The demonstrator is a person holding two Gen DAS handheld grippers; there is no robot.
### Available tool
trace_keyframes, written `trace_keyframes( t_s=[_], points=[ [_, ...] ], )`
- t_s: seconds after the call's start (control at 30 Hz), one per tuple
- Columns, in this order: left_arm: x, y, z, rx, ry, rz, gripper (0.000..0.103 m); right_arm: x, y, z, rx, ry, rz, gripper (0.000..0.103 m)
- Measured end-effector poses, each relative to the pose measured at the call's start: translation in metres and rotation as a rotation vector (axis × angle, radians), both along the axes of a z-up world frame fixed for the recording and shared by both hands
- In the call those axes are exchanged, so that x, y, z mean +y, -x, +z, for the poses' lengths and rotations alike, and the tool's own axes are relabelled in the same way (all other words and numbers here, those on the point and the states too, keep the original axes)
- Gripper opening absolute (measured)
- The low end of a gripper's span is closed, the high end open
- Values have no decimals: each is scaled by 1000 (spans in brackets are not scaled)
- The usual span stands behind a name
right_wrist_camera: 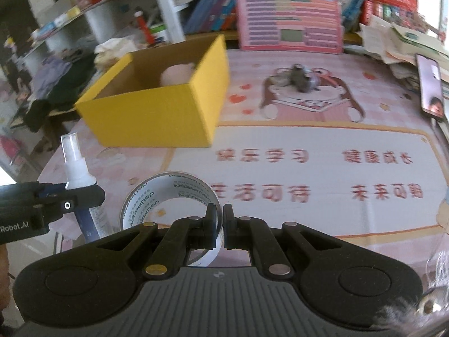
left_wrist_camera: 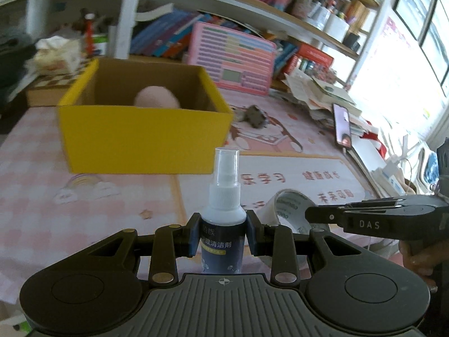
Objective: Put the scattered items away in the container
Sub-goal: 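Carry the spray bottle and tape roll with both grippers over the yellow box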
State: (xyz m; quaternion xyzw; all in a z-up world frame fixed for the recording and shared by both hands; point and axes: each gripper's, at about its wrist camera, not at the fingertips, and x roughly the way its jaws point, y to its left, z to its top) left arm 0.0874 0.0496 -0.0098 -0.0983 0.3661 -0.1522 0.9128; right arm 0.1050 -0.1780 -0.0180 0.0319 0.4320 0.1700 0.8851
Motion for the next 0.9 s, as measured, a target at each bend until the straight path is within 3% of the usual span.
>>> trace_keyframes(
  t_s=[0.27, 0.5, 0.67, 0.9],
  points=[
    [47, 20, 13, -46, 20, 90, 31, 53, 3, 13, -40, 10, 105, 5],
    [72, 12, 31, -111, 42, 130, 31, 80, -13, 37, -111, 19, 163, 5],
    [82, -14, 52, -181, 51, 134, 31, 90, -41, 61, -202, 35, 172, 5],
    [88, -77, 71, -250, 32, 150, 31, 103, -109, 85, -307, 59, 141, 5]
  ],
)
